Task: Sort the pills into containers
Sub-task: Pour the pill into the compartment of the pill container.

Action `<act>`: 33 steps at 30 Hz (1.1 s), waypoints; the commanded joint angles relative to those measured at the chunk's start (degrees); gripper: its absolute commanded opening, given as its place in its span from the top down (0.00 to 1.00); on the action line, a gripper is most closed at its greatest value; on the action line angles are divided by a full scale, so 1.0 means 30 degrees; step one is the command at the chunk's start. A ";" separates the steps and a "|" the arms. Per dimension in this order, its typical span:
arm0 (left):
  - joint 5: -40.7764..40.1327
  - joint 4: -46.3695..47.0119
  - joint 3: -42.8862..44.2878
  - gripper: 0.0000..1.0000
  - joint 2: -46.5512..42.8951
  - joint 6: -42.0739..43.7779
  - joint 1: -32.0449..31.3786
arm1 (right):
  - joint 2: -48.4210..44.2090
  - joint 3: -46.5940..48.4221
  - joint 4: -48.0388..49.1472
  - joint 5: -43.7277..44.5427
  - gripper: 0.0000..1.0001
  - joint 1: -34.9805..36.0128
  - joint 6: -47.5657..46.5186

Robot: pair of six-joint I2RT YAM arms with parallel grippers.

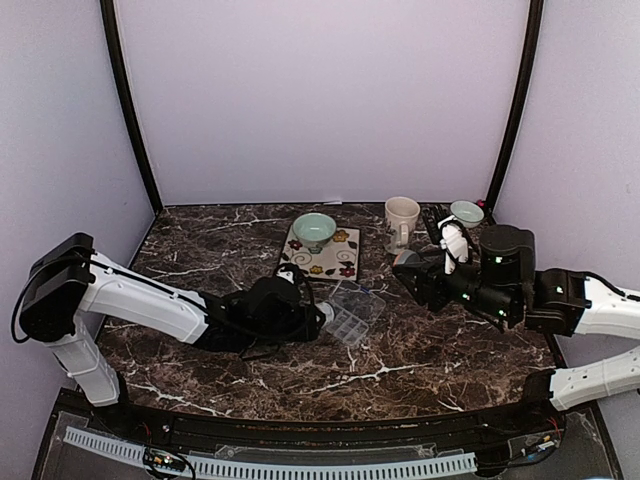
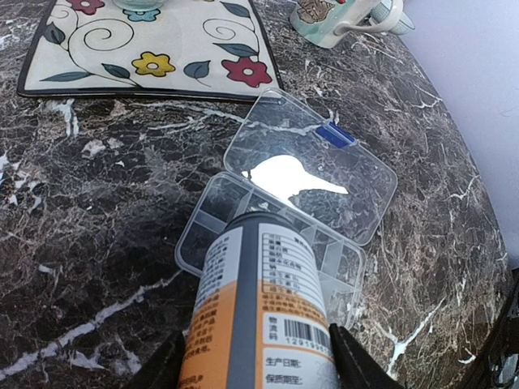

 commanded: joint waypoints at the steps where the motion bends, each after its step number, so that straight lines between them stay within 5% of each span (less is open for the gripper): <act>1: -0.0676 0.0407 -0.0641 1.00 -0.1395 0.0095 -0.0076 | -0.0257 0.0403 0.0509 -0.0018 0.83 -0.0116 0.0165; 33: -0.0625 -0.1106 0.0146 1.00 -0.0902 0.0163 -0.0047 | 0.0015 0.0577 0.0667 -0.0134 0.83 -0.0108 0.0162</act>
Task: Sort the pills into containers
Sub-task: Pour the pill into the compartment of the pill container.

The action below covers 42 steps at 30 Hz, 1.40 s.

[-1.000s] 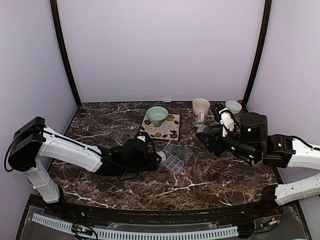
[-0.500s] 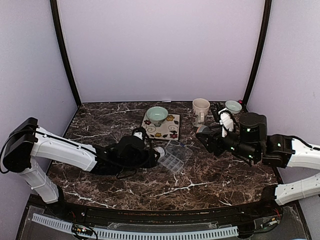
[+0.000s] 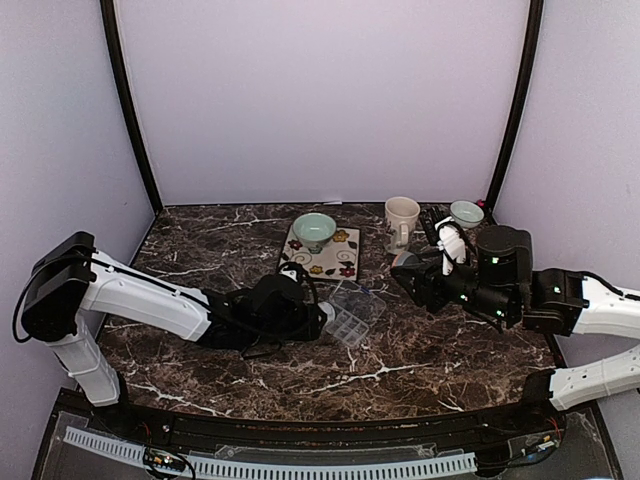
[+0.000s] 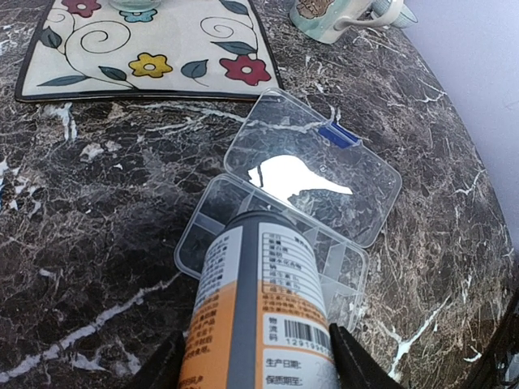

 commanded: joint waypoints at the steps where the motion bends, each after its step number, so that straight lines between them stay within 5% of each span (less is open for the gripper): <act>1: -0.0645 0.0085 -0.0756 1.00 -0.1339 -0.0204 -0.0049 | -0.0221 0.0560 0.0674 -0.0041 0.83 -0.0108 0.0158; 13: -0.0185 0.5213 -0.3781 1.00 -0.2955 0.0261 -0.0049 | 0.0034 0.0676 0.0737 -0.0090 0.83 -0.0108 0.0133; 28: -0.0456 0.6542 -0.5063 1.00 -0.3328 -0.0438 0.0078 | 0.0037 0.0722 0.0631 -0.0142 0.83 -0.0108 0.0070; 42: 0.2508 1.4978 -0.8783 1.00 -0.3259 -0.0522 0.0964 | -0.0049 0.0631 0.0615 -0.0231 0.83 -0.0109 0.0099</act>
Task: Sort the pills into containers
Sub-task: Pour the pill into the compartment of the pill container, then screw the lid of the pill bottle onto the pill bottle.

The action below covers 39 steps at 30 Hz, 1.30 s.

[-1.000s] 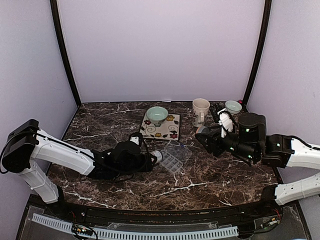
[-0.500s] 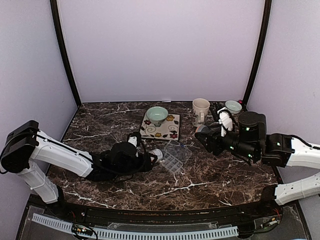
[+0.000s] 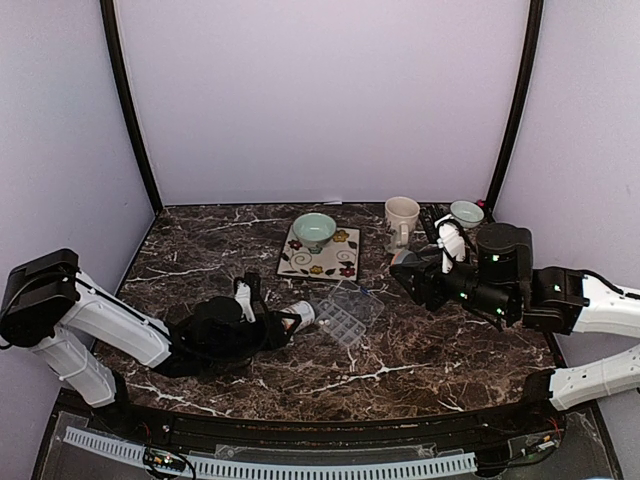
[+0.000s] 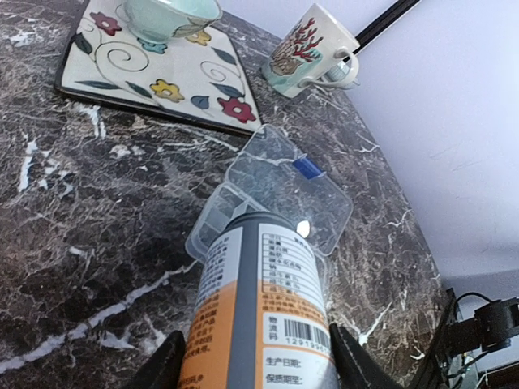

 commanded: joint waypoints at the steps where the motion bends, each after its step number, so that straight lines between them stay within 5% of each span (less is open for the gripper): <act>1: 0.1587 0.4283 -0.0454 1.00 -0.0270 0.0412 0.0276 | -0.0173 0.0448 0.0632 -0.0229 0.83 -0.0108 0.0099; 19: 1.0932 1.4515 -0.1362 1.00 0.1397 -0.1661 0.2770 | 0.0235 0.2488 0.0198 -0.4453 0.83 -0.0108 -0.0209; 28: 1.5032 1.4535 0.0359 1.00 0.0807 -0.2551 0.3387 | 0.0943 0.4226 -0.0490 -0.5978 0.83 -0.0010 0.0043; 39: 1.8759 1.8480 0.1404 1.00 0.2252 -0.6015 0.4543 | 0.2417 0.6745 -0.2161 -0.5920 0.83 0.0948 -0.0079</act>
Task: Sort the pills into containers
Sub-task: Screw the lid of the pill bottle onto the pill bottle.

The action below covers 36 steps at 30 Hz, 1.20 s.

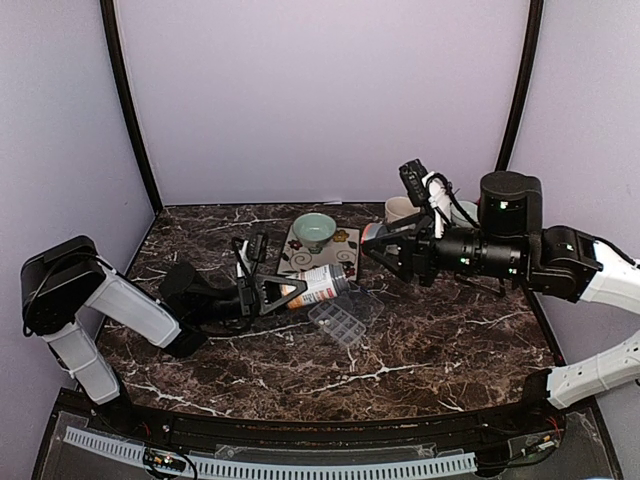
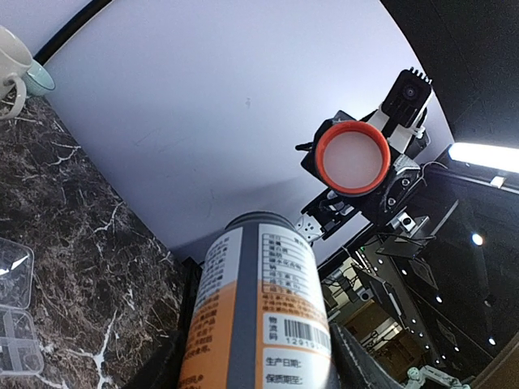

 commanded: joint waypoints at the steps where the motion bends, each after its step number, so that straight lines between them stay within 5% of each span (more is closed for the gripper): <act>1: 0.1888 0.3210 0.0627 1.00 -0.0038 -0.1231 0.0297 | 0.0377 0.1112 -0.0549 -0.0202 0.83 0.0477 -0.0015; 36: 0.8102 0.3210 0.3956 1.00 -0.0765 -0.5348 0.1748 | 0.1831 0.2221 -0.2074 -0.3784 0.82 0.1204 0.0743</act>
